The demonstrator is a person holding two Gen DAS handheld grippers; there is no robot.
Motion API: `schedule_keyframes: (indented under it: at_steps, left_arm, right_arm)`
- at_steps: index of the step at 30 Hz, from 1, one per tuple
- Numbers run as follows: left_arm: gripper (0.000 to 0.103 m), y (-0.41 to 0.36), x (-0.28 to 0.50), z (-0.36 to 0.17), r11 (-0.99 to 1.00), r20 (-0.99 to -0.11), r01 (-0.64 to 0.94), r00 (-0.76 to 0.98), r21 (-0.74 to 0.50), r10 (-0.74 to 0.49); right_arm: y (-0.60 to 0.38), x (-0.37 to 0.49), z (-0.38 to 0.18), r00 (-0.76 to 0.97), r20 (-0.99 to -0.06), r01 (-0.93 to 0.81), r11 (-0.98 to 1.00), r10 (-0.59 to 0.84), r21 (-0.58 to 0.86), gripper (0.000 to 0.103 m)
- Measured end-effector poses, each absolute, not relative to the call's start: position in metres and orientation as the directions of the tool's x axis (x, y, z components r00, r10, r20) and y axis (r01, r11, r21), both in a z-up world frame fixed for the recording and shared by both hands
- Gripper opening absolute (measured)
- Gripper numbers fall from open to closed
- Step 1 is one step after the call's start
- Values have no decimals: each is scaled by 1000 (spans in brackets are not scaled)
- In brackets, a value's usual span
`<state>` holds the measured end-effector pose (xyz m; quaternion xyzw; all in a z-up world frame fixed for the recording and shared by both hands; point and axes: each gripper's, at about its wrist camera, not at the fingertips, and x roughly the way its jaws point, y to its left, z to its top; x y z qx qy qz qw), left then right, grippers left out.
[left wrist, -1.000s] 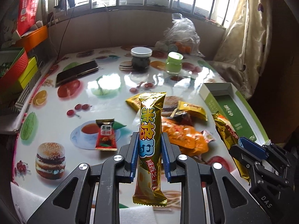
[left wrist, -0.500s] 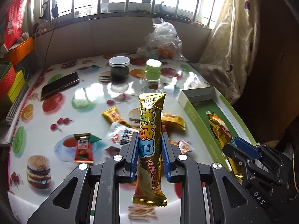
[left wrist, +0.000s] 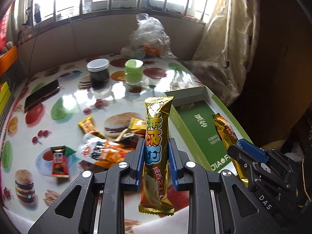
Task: Organize snacks
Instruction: 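Carry both yellow bars up and over to the green box tray, then lower both yellow bars into the green box and open both tools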
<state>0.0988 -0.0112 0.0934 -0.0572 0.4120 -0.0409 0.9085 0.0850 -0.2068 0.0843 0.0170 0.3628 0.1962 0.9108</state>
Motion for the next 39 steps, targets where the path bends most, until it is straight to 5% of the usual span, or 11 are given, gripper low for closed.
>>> schedule_keyframes:
  at_steps: [39]
  left_arm:
    - [24,-100,167,34,967,-839,116,481,-227,-255]
  right_arm:
    - [-264,150,36,618,-749,-211,968,239,135,21]
